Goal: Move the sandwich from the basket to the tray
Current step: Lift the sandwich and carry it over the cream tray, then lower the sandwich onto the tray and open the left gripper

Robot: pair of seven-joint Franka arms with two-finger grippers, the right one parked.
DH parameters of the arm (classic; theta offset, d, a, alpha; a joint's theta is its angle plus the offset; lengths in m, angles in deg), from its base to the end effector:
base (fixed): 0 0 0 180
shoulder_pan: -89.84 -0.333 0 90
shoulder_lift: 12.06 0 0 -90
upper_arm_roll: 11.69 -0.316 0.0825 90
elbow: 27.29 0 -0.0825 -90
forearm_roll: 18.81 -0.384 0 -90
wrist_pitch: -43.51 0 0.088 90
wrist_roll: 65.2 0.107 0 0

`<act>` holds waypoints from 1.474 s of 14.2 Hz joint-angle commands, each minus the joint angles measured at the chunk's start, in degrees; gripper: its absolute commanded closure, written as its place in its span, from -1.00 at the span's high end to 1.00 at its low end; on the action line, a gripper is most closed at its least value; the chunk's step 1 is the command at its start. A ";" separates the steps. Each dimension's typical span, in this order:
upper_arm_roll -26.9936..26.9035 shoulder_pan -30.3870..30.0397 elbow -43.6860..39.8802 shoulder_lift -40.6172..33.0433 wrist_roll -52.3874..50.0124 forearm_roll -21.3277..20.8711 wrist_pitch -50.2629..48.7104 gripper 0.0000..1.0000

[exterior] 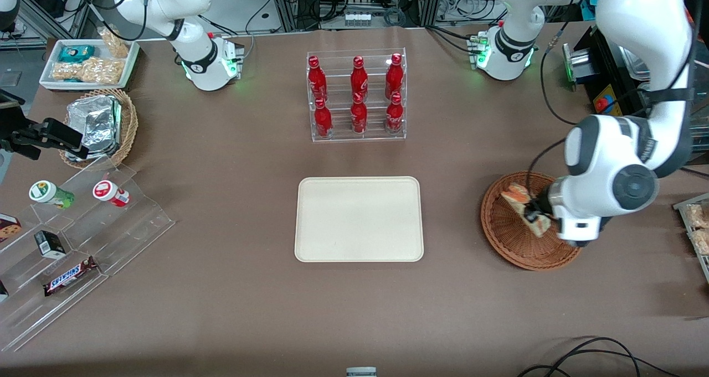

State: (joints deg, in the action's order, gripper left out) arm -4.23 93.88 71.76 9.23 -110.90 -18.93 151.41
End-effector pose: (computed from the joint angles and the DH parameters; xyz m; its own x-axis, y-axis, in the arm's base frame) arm 0.6162 -0.1186 0.3530 0.8056 0.5642 -0.1808 0.5512 -0.8256 -0.1203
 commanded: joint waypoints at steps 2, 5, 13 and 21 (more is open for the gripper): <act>1.93 5.88 -1.66 3.48 10.10 1.95 5.03 -0.99; 7.12 9.39 -7.35 9.89 9.23 3.28 10.91 -0.89; 6.52 24.42 -21.95 23.87 1.43 1.62 20.49 -0.93; 6.17 27.51 -24.34 27.66 -2.82 -4.19 22.62 -0.93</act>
State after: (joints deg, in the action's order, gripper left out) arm 2.69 120.27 48.85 36.16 -113.55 -22.22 173.75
